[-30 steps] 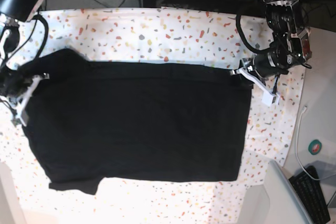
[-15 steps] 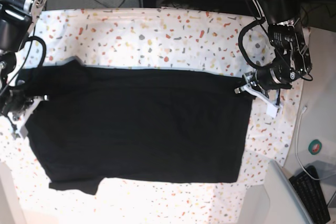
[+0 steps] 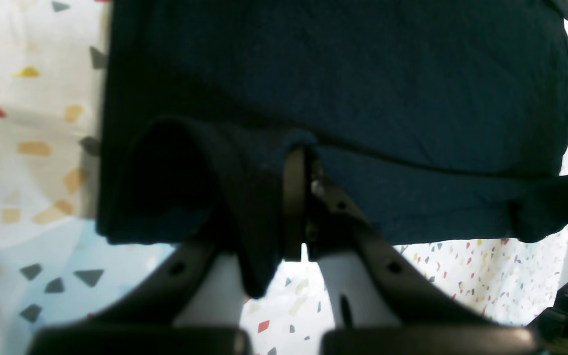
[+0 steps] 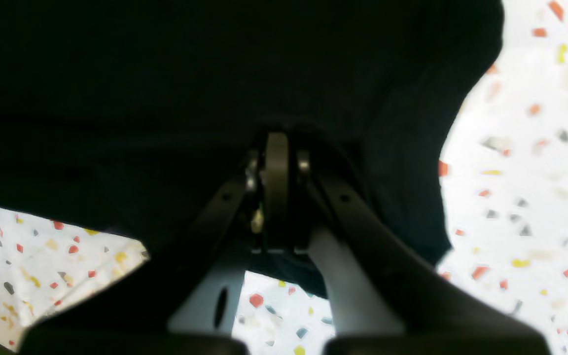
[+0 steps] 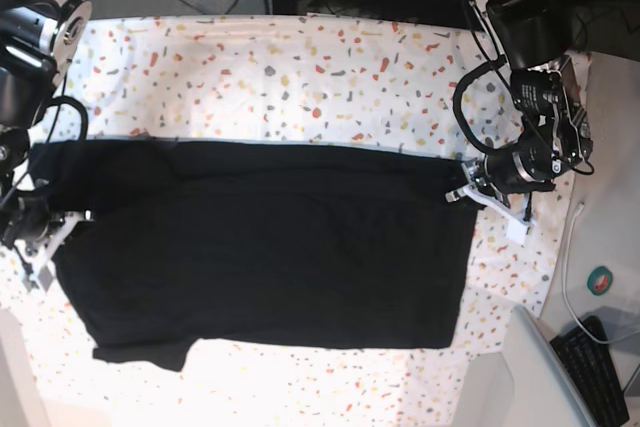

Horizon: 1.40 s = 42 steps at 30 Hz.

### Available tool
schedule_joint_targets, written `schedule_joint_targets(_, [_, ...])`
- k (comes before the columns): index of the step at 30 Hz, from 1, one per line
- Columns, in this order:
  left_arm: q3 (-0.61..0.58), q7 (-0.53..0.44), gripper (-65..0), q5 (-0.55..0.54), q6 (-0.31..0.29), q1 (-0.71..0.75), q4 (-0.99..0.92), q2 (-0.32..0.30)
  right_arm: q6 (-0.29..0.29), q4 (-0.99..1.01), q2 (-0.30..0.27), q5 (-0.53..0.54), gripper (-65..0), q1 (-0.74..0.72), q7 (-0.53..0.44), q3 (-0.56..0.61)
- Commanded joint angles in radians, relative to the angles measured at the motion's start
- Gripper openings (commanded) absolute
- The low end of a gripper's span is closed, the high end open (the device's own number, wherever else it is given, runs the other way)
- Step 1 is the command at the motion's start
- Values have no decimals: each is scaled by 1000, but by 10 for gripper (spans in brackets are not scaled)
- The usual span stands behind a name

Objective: Layout the t-shirt on the table in an organized manner, then fold the t-shirt properly
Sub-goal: 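Regrasp the shirt edge with both grippers and straighten it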

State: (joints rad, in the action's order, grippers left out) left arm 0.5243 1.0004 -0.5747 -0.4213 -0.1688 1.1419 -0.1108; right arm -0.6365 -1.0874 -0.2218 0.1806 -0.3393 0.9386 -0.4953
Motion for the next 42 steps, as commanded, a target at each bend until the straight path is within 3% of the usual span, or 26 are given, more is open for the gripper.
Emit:
schedule_joint_targets(1, [1, -12, -650, -15, -6, -31, 8, -11, 2, -4, -29, 12, -650, -27, -25, -1])
schedule_joint_targets(12, [-3, -16, -650, -14, -3, -85, -21, -13, 2, 69, -38, 12, -650, -39, -111, -1])
schedule_joint_targets(17, [-10, -51, -650, -14, 68, -85, -21, -13, 2, 69, -37, 12, -650, -40, -120, -1])
schedule_joint_targets(25, [-11, -97, -650, -17, 78, -84, -21, -13, 2, 65, -37, 12, -650, -40, -114, -9])
schedule_joint_targets(26, [-11, -97, -650, -17, 78, -85, -21, -13, 2, 63, -37, 13, -608, -40, -115, -10])
schedule_joint_targets(27, [-11, -99, -622, -18, 78, -85, -21, -13, 2, 63, -37, 13, -539, -40, -119, -12])
schedule_joint_targets(30, [0, -102, -299, -20, 78, -85, -18, -13, -1, 59, -34, 18, -365, -39, -122, -39])
schedule_joint_targets(31, [1, -107, -196, -20, 74, -85, -16, -13, -4, 45, -31, 18, -329, -36, -122, -75])
schedule_joint_targets(33, [1, -151, -39, -21, 74, -85, -12, -11, -7, 3, -8, 18, -317, -33, -122, -153])
schedule_joint_targets(34, [1, -180, 0, -21, 72, -85, -15, -11, -9, -24, 5, 18, -315, -24, -120, -182])
schedule_joint_targets(39, [0, -213, 0, -29, 71, -73, -6, -10, -9, -264, 48, 18, -314, 102, -95, -191])
schedule_joint_targets(42, [1, -206, 0, -112, 68, 36, 45, -22, -9, -440, 95, 46, -311, 217, -85, -210])
